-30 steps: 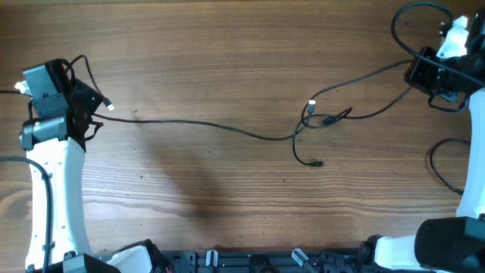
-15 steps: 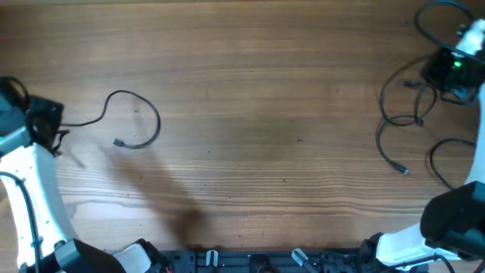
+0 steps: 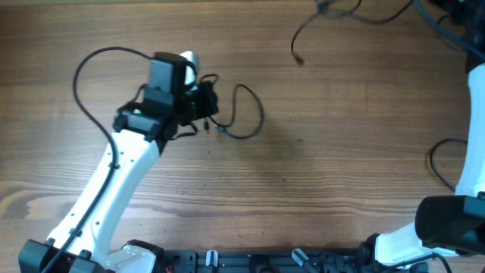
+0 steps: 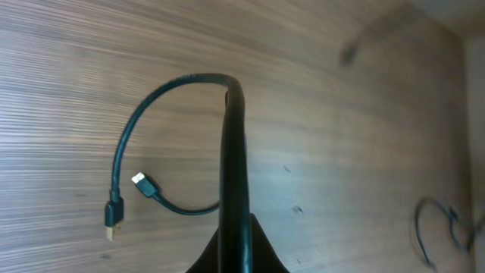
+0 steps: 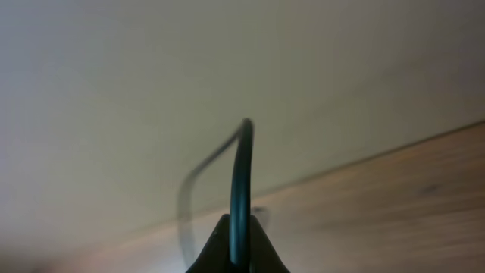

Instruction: Untangle cables

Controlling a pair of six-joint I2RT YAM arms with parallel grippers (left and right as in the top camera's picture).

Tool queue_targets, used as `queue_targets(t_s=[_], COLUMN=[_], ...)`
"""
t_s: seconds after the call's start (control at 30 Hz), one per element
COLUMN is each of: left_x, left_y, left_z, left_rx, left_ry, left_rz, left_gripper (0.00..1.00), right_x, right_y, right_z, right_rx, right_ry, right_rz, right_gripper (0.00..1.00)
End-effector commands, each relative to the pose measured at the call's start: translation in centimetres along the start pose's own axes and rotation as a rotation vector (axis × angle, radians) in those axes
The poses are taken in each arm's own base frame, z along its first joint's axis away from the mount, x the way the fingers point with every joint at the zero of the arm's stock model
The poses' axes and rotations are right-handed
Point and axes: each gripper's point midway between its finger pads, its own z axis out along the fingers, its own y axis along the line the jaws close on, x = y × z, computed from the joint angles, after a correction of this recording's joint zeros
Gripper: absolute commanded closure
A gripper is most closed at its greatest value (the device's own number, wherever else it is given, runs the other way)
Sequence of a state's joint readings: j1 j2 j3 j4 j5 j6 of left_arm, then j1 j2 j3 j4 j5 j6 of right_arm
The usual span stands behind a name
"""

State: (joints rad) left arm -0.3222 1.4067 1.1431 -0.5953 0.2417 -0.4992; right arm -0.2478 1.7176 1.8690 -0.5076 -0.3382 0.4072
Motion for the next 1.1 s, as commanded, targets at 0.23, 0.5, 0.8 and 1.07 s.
queue_targets(t_s=[0.23,0.5,0.8,1.07], left_x=[4.9,5.4,5.3,5.4], left_y=[-6.4,-6.9,-6.9,-6.8], left_z=[1.0,1.0,1.0,1.0], left_rx=[0.110,0.117,0.119,0.116], left_ry=[0.086,0.096,0.093,0.097], left_rz=[0.148,0.138,0.139,0.138], left_gripper=[0.96,0.96,0.96,0.96], right_x=[-7.4,4.6,8.3,4.5], right_y=[-19.8,-32.2,-30.5,-15.8], right_z=[-3.3,2.6,1.7,-2.5], right_rx=[0.708,0.875,0.817,0.317], right_ry=[-0.318,-0.002,0.185,0.232], right_rz=[-0.049,0.127,0.196,0.190], right_gripper=[0.95,0.96,0.05,0.00])
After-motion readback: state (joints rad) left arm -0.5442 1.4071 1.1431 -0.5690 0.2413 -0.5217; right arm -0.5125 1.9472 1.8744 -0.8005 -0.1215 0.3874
